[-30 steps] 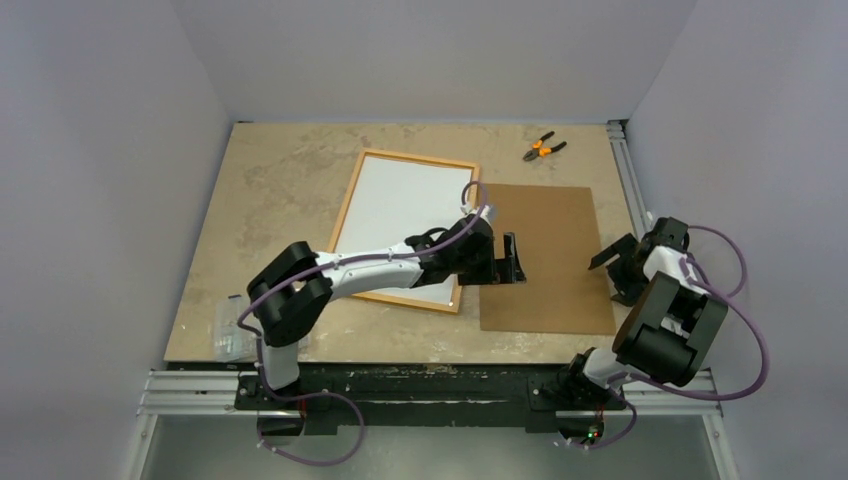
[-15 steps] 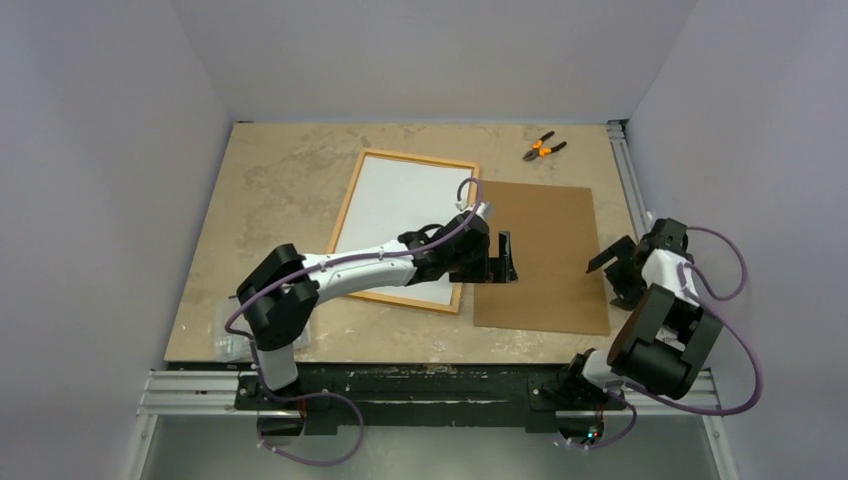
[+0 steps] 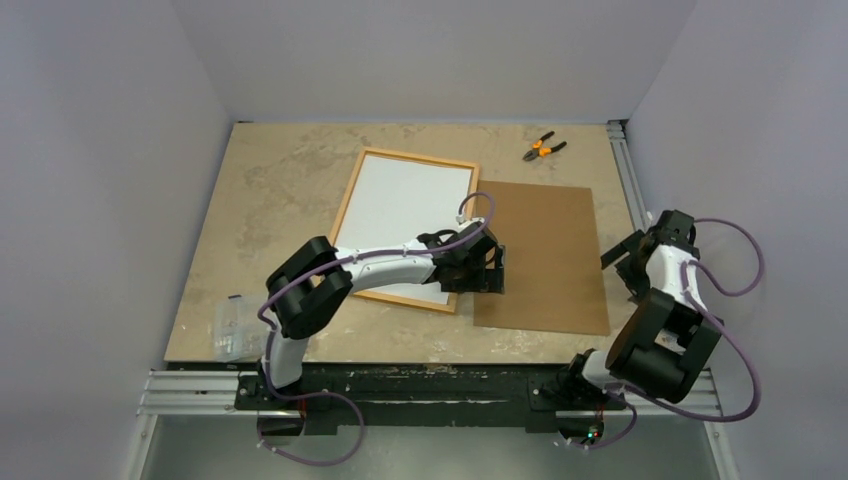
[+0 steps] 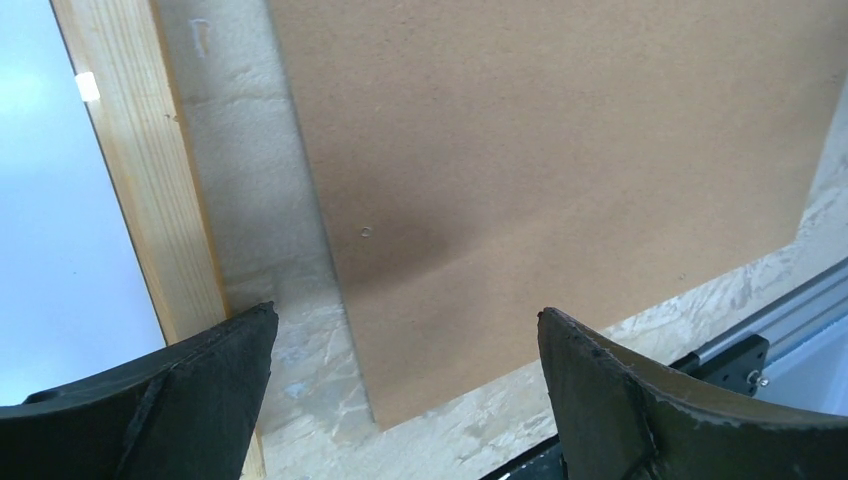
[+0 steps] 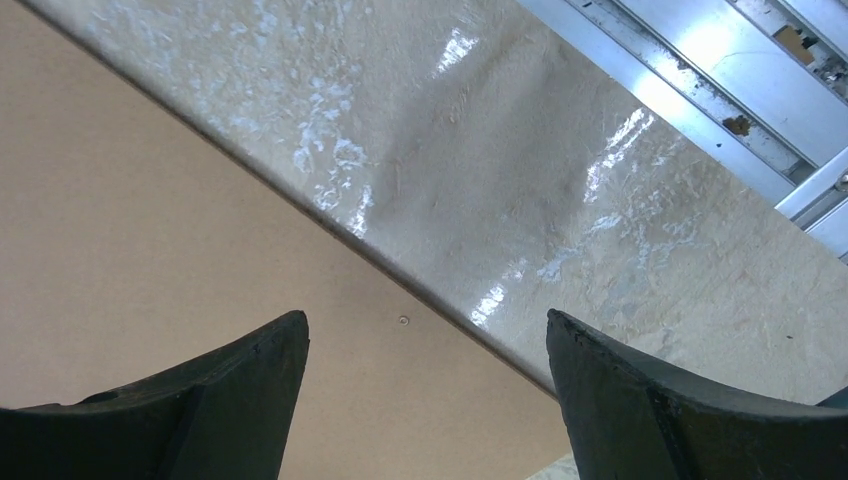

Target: Put the photo into the frame

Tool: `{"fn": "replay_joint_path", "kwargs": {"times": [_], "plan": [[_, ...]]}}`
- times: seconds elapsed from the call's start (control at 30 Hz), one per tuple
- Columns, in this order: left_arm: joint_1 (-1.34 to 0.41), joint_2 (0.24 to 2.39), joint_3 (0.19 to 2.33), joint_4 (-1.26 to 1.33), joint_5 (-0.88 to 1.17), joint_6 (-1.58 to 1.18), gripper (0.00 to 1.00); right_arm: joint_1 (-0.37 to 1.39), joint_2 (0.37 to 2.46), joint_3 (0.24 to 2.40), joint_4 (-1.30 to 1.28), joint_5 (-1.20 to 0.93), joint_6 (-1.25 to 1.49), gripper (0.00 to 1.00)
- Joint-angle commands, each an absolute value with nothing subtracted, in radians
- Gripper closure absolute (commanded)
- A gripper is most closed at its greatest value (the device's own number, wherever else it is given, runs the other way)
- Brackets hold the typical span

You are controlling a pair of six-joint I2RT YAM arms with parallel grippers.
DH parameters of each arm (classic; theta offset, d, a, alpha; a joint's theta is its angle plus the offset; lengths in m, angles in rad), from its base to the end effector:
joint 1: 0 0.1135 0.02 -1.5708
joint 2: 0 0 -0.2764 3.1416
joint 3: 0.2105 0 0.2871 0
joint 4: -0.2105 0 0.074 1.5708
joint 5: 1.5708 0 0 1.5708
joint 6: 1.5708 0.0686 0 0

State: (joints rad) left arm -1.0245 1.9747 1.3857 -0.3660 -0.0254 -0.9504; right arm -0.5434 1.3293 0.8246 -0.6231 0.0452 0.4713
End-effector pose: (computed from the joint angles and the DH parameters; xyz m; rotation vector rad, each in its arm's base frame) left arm 0.2497 -0.4073 0.1452 0.0890 2.6956 -0.6970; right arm 0.2464 -0.1525 0.1699 1.3235 2.3526 -0.0829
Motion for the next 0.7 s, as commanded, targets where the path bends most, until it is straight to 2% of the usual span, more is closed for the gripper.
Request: {"fn": "replay_joint_path", "kwargs": {"times": [0.0, 0.67], "plan": [[-1.018, 1.98, 1.424, -0.41, -0.093, -0.951, 0.0, -0.543, 1.374, 0.828, -0.603, 0.06, 0.49, 0.14], [-0.98, 2.013, 1.346, -0.124, 0.096, -1.02, 0.0, -0.543, 1.582, 0.75, -0.49, -0.239, 0.455, 0.15]]}}
